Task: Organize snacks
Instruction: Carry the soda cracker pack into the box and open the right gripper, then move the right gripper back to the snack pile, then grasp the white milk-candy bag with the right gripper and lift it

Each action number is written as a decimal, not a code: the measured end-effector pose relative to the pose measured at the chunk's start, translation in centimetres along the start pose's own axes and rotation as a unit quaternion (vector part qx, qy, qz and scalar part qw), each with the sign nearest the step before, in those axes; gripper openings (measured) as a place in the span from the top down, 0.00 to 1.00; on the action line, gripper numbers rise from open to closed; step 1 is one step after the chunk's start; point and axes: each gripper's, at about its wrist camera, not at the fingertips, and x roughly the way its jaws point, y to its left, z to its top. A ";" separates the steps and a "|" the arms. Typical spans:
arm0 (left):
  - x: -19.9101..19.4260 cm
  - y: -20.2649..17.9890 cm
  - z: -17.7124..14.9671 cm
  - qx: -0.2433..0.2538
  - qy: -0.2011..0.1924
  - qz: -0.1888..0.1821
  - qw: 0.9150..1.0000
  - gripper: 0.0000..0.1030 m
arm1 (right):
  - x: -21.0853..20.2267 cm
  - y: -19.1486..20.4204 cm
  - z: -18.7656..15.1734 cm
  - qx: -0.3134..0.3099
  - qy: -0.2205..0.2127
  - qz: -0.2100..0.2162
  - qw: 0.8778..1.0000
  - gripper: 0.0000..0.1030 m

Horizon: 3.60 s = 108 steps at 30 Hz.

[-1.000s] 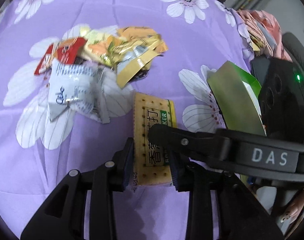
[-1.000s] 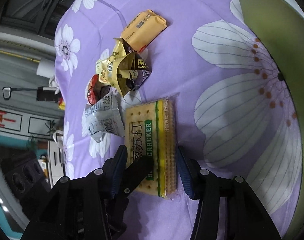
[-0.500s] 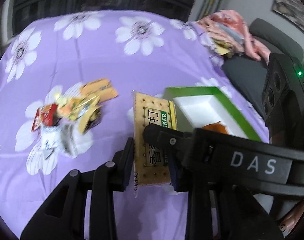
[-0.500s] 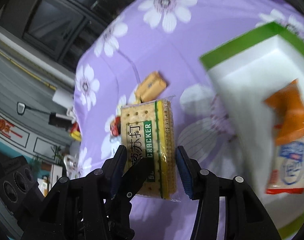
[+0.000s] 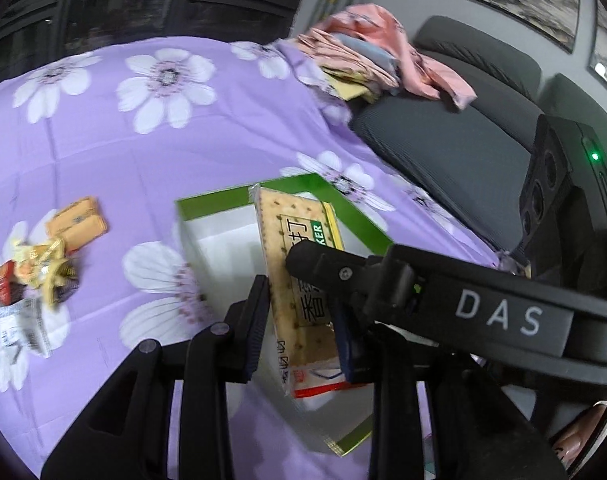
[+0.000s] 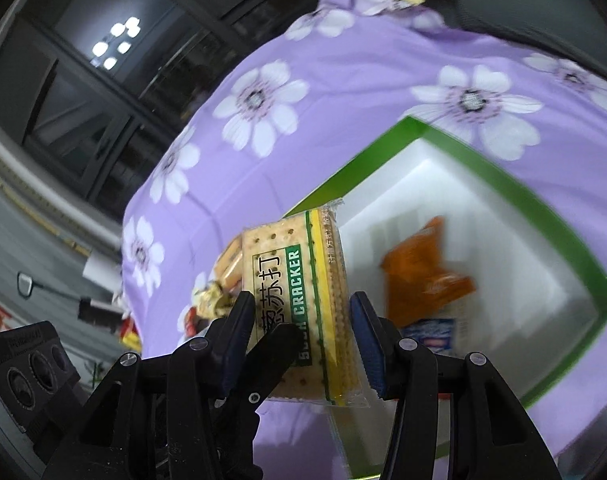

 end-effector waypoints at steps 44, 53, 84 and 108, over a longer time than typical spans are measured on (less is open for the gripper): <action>-0.6 2.4 -1.3 -0.063 0.041 -0.019 0.997 0.21 | -0.6 -2.4 0.4 -0.001 -0.042 -0.165 0.985 0.20; -7.6 9.7 -3.6 -0.115 -0.003 0.098 0.989 0.10 | 0.7 2.9 -1.4 -0.092 -0.045 -0.180 0.978 0.15; -17.4 27.5 -11.4 -0.284 -0.017 0.306 0.909 0.05 | 17.9 19.3 -11.4 -0.239 0.156 -0.038 0.958 0.11; -17.6 29.3 -11.8 -0.322 -0.003 0.275 0.906 0.05 | 23.5 21.2 -13.1 -0.275 0.201 -0.073 0.938 0.46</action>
